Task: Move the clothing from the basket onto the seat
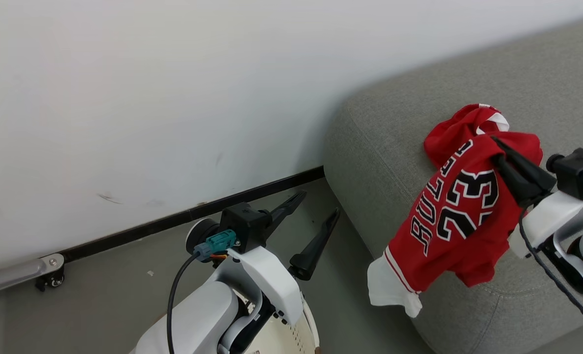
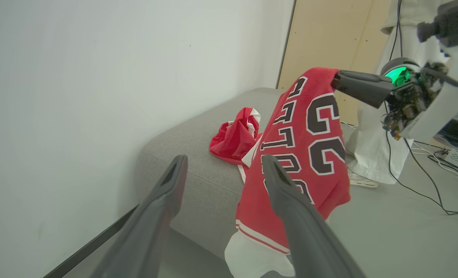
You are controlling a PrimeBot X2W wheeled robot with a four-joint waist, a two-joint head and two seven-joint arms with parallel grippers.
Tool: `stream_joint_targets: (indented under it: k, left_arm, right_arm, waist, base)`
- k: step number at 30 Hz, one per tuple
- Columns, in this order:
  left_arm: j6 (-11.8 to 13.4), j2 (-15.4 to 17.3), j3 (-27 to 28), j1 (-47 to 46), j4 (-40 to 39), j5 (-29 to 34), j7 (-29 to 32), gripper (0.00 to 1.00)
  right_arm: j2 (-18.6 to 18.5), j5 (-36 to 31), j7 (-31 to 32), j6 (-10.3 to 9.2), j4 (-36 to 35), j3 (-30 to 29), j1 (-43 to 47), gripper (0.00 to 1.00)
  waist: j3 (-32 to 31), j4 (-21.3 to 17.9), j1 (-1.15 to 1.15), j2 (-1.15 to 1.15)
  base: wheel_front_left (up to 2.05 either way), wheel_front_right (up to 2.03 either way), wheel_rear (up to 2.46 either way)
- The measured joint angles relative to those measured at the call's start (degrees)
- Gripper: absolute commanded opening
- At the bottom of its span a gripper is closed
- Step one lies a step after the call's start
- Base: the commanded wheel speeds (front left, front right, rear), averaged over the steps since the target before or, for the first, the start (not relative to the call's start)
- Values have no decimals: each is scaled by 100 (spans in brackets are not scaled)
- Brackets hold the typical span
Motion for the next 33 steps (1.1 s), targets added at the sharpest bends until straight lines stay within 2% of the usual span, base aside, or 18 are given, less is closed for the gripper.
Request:
stream_joint_targets:
  k: [7,15,19,28,33]
  left_arm:
    - [111,122,26,1,-123,66,12,100]
    - [215,175,63,-14,-277,154,113,100]
    - [305,180,86,-32,-405,171,168,100]
    - [358,180,60,-235,-664,313,299,100]
    - [358,198,9,-359,-758,366,383,100]
  right_arm:
    - [-23,281,147,0,365,-70,-805,0]
    - [-244,404,445,0,780,-291,-1867,0]
    - [-571,421,654,0,1137,-567,-2585,0]
    - [-1198,415,854,0,1851,-1037,-3498,0]
    - [-1347,303,883,0,2139,-1215,-3680,0]
  waist:
    - [193,33,0,0]
    - [422,124,0,0]
    - [611,207,0,0]
    - [1002,400,0,0]
    - [1220,526,0,0]
  base:
    - [0,0,0]
    - [0,0,0]
    - [0,0,0]
    - [0,0,0]
    - [0,0,0]
